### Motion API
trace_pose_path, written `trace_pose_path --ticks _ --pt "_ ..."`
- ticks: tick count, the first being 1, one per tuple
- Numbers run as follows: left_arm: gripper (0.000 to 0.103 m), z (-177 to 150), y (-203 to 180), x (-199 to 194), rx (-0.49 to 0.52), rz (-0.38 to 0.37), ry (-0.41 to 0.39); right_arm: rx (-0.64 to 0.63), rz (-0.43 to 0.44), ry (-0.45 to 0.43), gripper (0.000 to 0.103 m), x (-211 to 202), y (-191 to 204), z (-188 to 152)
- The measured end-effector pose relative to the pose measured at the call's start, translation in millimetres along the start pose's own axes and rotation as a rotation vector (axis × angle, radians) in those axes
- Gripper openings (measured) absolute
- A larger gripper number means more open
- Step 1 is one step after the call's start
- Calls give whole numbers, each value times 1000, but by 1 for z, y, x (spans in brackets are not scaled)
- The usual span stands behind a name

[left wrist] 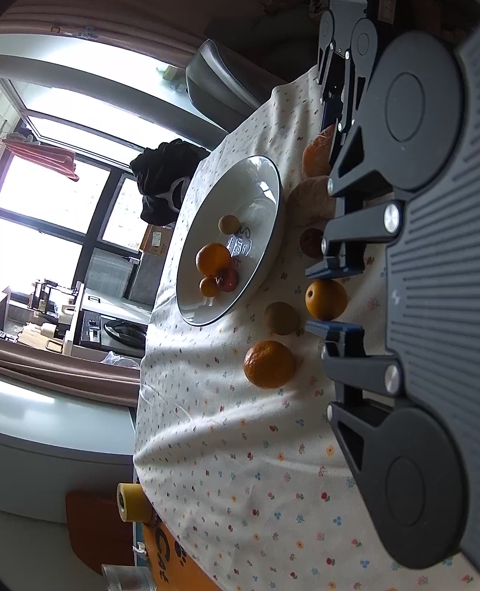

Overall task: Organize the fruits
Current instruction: 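Grasp the plastic-wrapped bread roll with the right tool and lift it, then release the small orange into the bowl with left tool while right tool drops the bread roll in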

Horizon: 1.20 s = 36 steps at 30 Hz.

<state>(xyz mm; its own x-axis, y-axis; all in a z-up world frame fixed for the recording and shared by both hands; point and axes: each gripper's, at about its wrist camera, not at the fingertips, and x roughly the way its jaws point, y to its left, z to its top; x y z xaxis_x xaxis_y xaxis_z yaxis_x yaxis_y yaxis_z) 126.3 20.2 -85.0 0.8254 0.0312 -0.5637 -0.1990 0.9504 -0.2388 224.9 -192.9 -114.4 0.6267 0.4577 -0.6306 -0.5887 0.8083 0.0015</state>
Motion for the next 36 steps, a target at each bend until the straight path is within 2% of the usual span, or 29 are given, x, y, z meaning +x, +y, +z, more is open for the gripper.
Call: trace_pose_path --ticks 4,21,36 --pt "22 3 -3 0 5 -2 -6 14 -6 -23 25 -9 -3 2" --pt "22 22 -17 3 33 -18 -47 41 -28 -106 25 -30 -17 21" --pt "22 49 -29 26 65 -21 -76 58 -37 -145 25 -18 -27 47"
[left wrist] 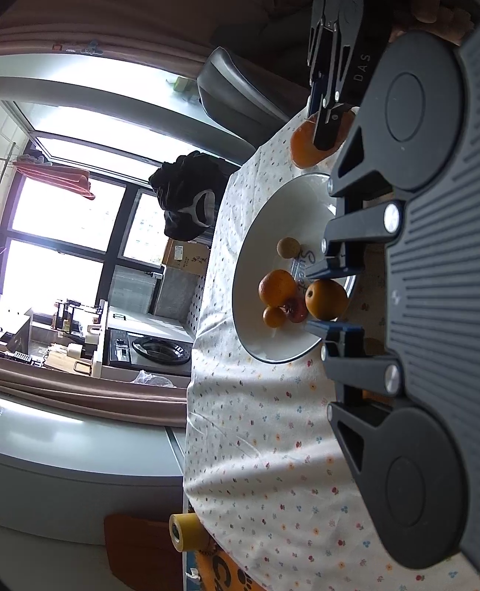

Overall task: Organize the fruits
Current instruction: 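Release the small orange into the bowl with left tool while right tool drops the bread roll in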

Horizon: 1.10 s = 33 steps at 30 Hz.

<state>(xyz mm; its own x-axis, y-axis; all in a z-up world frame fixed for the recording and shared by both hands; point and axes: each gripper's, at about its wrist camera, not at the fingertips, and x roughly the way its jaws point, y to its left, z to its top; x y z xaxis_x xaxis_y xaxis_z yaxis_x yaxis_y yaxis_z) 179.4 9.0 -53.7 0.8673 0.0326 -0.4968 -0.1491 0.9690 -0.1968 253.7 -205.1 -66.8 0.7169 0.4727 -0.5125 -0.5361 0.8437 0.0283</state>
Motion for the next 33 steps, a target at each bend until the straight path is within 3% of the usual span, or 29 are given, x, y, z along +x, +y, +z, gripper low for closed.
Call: trace_pose_path --ticks 26,33 --pt "22 12 2 60 -20 8 52 30 -2 23 25 60 -7 18" --pt "33 17 10 56 -32 39 35 36 -13 14 25 67 -8 22"
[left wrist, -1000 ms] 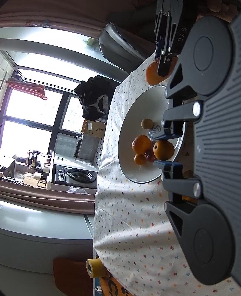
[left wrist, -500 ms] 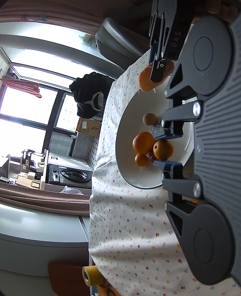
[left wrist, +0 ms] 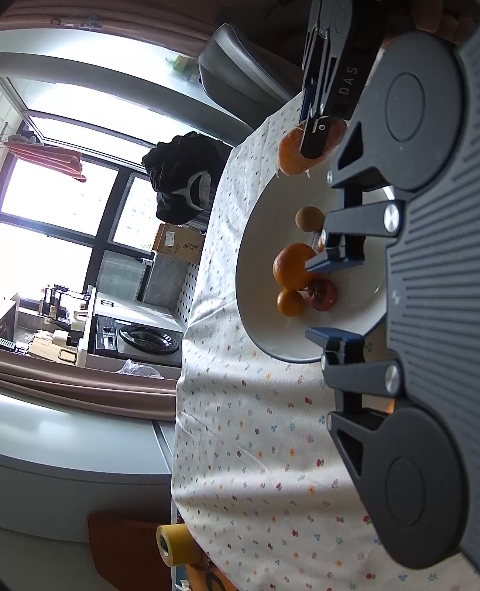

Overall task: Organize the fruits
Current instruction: 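Release the small orange into the bowl with left tool while right tool drops the bread roll in, then withdraw both open tools from the bowl back toward the remaining items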

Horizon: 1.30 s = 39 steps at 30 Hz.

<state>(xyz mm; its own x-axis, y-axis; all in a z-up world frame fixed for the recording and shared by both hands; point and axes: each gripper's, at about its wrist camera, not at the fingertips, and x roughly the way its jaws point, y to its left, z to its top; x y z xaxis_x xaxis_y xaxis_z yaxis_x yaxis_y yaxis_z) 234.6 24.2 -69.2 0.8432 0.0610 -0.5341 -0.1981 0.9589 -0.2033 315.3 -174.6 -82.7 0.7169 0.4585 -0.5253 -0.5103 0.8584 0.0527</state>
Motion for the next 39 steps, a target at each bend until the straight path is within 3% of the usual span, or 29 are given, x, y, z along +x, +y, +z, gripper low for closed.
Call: trace_pose_path --ticks 3,5,7,13,27,39 --pt "46 1 2 -6 0 11 -14 -1 -7 -33 29 0 1 1" --pt "54 2 4 -10 -1 18 -26 -5 -22 -51 52 -3 3 1" --pt "62 3 6 -15 -1 29 -37 -12 -19 -82 61 -10 5 1" --pt "78 2 14 -27 -16 67 -61 21 5 -72 63 -22 2 1" --pt "88 -7 24 -58 -39 109 -90 34 55 -59 74 -50 12 -13" --pt "90 -23 29 -79 -33 115 -88 27 96 -25 90 -66 28 -30"
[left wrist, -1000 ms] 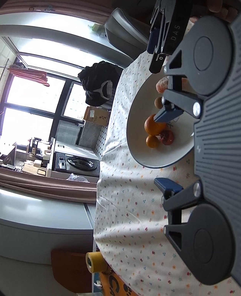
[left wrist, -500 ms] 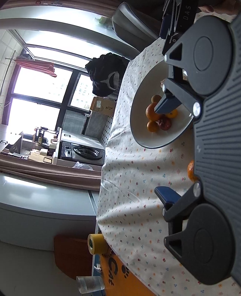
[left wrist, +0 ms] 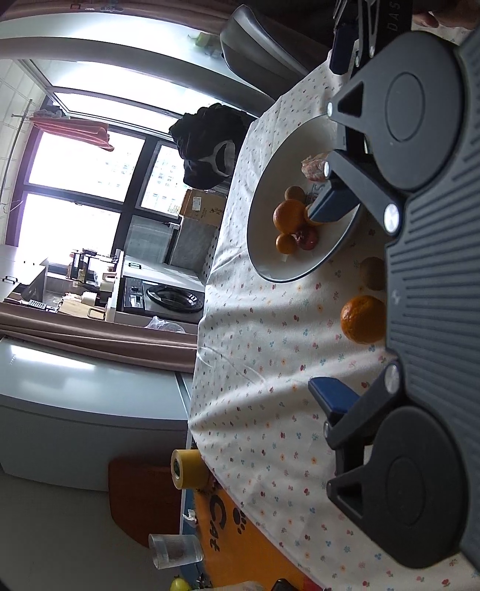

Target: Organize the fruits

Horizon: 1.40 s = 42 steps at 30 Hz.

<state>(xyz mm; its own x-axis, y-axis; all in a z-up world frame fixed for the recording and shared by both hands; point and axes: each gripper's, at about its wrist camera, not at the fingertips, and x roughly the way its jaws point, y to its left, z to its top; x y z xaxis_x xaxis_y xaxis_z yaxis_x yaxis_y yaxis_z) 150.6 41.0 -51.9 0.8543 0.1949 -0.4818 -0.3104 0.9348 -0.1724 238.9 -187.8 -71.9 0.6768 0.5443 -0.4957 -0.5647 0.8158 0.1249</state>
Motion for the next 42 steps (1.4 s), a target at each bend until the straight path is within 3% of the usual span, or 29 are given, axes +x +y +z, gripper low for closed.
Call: trace_pose_path --ticks 12,16,22,42 --pt "90 -17 10 -12 -6 -12 32 2 24 41 95 -5 10 -18" --pt "90 -20 10 -13 0 -10 44 12 31 39 103 -8 10 -23" --pt "103 -25 8 -16 8 -28 59 1 38 38 103 -11 13 -28" --pt "101 -30 11 -23 5 -49 86 -24 90 103 103 -5 25 -37"
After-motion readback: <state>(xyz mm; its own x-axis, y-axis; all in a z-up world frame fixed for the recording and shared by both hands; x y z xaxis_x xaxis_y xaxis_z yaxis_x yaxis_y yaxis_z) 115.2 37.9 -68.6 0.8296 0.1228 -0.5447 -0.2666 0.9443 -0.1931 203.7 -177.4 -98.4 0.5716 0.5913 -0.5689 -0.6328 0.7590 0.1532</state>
